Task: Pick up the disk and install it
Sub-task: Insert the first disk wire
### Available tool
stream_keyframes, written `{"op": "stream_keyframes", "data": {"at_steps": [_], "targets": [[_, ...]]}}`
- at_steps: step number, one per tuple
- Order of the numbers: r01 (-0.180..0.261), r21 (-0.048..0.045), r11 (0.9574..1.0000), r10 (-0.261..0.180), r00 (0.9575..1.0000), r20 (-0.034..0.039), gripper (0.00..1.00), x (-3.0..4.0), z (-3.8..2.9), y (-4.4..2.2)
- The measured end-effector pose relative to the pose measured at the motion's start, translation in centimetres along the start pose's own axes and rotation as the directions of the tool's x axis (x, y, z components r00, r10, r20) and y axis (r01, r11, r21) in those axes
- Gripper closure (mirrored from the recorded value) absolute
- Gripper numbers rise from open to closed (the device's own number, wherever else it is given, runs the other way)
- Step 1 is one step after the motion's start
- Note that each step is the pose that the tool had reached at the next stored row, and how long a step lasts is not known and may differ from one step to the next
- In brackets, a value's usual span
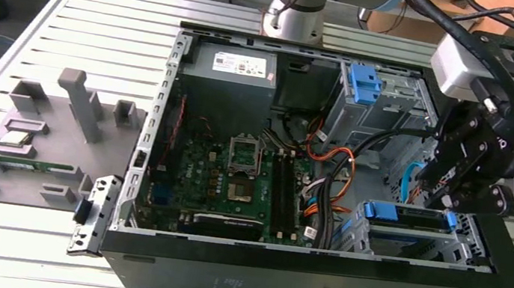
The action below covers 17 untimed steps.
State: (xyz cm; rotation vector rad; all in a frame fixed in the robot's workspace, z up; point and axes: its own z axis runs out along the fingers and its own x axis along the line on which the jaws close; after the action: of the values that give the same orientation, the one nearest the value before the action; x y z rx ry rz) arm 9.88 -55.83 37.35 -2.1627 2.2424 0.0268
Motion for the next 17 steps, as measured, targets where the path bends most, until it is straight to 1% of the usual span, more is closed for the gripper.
{"op": "stream_keyframes", "data": {"at_steps": [2,4,5,11,13,15,17], "targets": [[0.000,0.0000,1.0000,0.000,1.0000,0.0006,0.58,0.00,-0.14,0.00],[0.000,-0.0001,1.0000,0.000,1.0000,0.0022,0.58,-0.06,-0.15,0.00],[0.000,-0.0001,1.0000,0.000,1.0000,0.0024,0.58,-0.28,-0.14,0.00],[0.000,-0.0002,1.0000,0.000,1.0000,0.0039,0.58,-1.01,-0.08,0.03],[0.000,-0.0002,1.0000,0.000,1.0000,0.0041,0.58,-1.13,-0.06,0.03],[0.000,-0.0002,1.0000,0.000,1.0000,0.0043,0.58,-1.18,-0.04,-0.04],[0.000,-0.0001,1.0000,0.000,1.0000,0.0041,0.58,-1.23,-0.03,-0.25]]}}
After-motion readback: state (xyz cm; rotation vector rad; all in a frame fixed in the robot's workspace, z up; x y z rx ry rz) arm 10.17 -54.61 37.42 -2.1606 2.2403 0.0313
